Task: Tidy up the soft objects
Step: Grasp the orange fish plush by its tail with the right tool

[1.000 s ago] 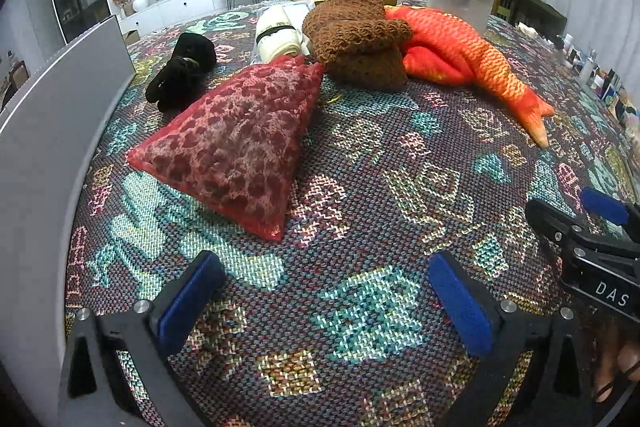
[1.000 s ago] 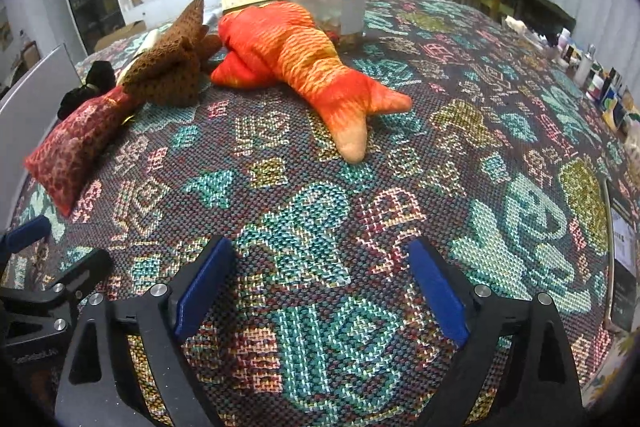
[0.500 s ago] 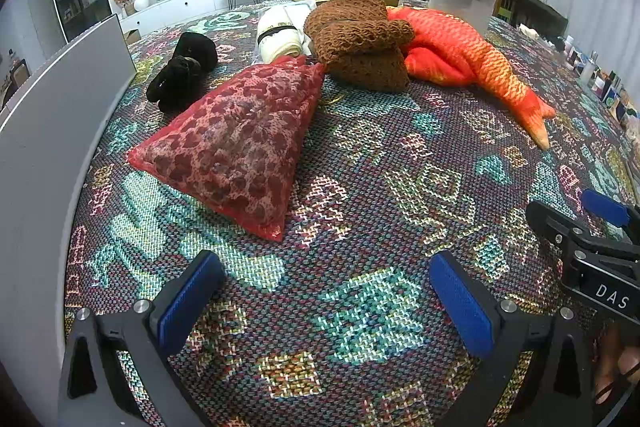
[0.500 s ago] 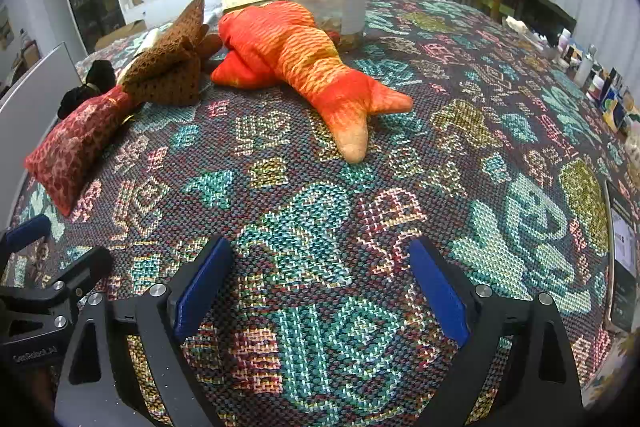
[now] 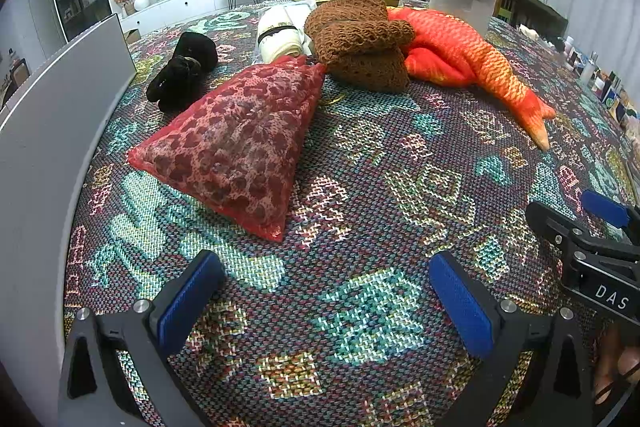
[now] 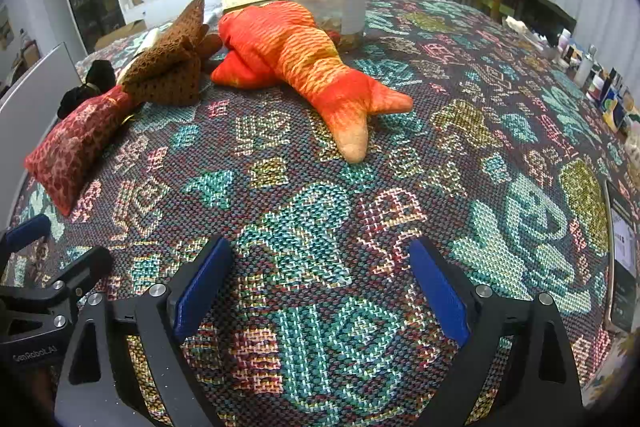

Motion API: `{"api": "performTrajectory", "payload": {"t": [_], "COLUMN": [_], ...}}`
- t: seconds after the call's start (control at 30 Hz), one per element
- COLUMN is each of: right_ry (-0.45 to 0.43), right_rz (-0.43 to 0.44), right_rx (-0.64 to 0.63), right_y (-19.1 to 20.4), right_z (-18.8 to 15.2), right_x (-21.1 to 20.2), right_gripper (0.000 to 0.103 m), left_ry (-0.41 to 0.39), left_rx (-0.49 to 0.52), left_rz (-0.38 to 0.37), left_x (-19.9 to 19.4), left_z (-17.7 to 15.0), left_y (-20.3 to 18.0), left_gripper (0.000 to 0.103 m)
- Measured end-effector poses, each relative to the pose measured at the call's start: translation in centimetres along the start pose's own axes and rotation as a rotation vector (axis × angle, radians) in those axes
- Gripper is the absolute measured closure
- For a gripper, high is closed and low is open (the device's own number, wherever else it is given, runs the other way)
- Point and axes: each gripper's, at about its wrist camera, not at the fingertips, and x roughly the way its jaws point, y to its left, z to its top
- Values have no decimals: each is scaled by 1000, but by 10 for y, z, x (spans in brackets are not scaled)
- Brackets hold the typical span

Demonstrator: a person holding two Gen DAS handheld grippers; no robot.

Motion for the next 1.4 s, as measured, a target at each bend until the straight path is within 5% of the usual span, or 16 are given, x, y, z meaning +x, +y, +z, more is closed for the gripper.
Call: {"api": "performTrajectory", "payload": {"t": [0.47,0.63,0.83,0.97,1.03,1.1,1.3,1.4], "right_ry": [-10,-238,-107,-9,31,-19,-50,-98], "right_rz": [27,32,79,122,167,173,235,200], "right_rx": [18,121,-58,-178,-214,-233,-186,-134], "right_y": [-4,-34,-16,10,20,20,-2,-29], "right_z": [1,26,110,121,112,101,52,30], "right_x": [-3,-41,20,74,88,76,8,-27], "right_gripper": [11,11,11,12,21,66,72,72], "left_ry": [0,0,0,0,0,0,-1,-1], "left_rx": [-1,-1,-1,-1,-1,-2,-2,-2], "left_rz": [0,0,0,0,0,0,1,1], "left_x": [0,0,0,0,0,1,1,1], "left_z": [0,0,0,0,0,0,0,0], "left_y": [0,0,0,0,0,0,-1,-1], "left_gripper": [0,0,0,0,0,0,0,0]}}
